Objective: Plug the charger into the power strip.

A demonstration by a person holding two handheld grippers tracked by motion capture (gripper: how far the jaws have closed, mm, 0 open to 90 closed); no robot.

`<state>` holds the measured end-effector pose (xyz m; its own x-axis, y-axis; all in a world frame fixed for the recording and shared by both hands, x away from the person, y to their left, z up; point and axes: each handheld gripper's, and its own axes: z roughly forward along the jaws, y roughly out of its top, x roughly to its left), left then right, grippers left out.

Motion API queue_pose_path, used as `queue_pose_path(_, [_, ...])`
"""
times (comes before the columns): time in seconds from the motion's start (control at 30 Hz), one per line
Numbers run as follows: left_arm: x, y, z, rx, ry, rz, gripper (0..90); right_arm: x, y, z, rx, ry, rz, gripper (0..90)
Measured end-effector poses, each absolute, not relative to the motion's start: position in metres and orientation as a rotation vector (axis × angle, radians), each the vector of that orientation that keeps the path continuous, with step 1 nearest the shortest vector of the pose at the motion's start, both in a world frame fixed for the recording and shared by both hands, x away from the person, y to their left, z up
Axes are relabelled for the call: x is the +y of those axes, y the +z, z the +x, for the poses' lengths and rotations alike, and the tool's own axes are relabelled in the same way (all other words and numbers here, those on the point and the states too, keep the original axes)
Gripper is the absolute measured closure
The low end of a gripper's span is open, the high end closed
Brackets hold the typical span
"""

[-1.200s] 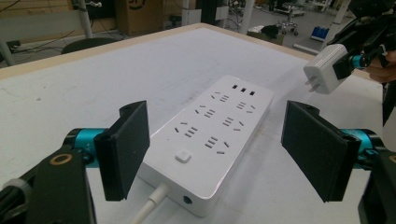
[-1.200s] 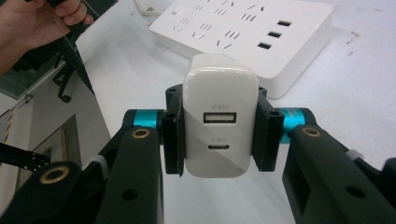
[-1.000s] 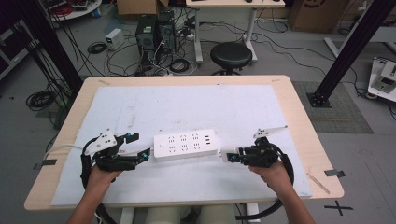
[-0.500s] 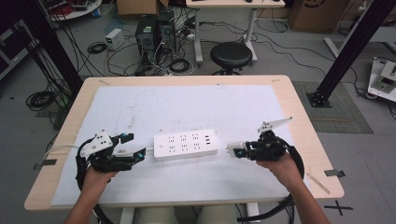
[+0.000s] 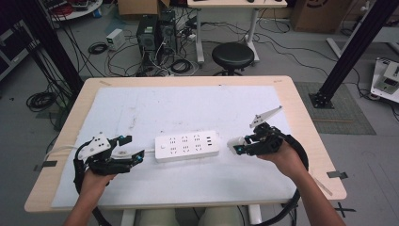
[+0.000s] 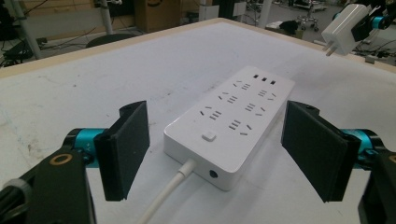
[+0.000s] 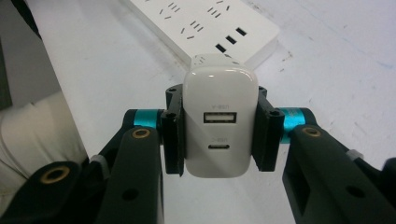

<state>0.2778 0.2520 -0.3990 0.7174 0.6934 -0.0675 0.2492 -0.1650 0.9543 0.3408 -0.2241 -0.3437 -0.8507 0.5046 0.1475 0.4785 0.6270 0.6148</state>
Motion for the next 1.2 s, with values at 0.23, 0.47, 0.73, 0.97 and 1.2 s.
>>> queue_pose_path(0.23, [0.256,-0.402,0.277,0.765,0.489,1.724,23.7,-0.203,-0.336,0.348,2.838,0.97,0.753,63.5])
queue_pose_path(0.47, [0.257,-0.402,0.277,0.765,0.484,1.719,23.8,-0.179,-0.327,0.357,2.875,0.887,0.634,63.5])
queue_pose_path(0.73, [0.257,-0.403,0.276,0.763,0.488,1.719,23.7,-0.15,-0.32,0.365,2.905,0.805,0.511,63.5])
queue_pose_path(0.97, [0.259,-0.404,0.274,0.762,0.505,1.717,23.7,-0.132,-0.314,0.372,2.919,0.721,0.412,63.5])
queue_pose_path(1.2, [0.26,-0.406,0.274,0.77,0.499,1.696,23.7,-0.109,-0.311,0.384,2.938,0.615,0.289,63.5])
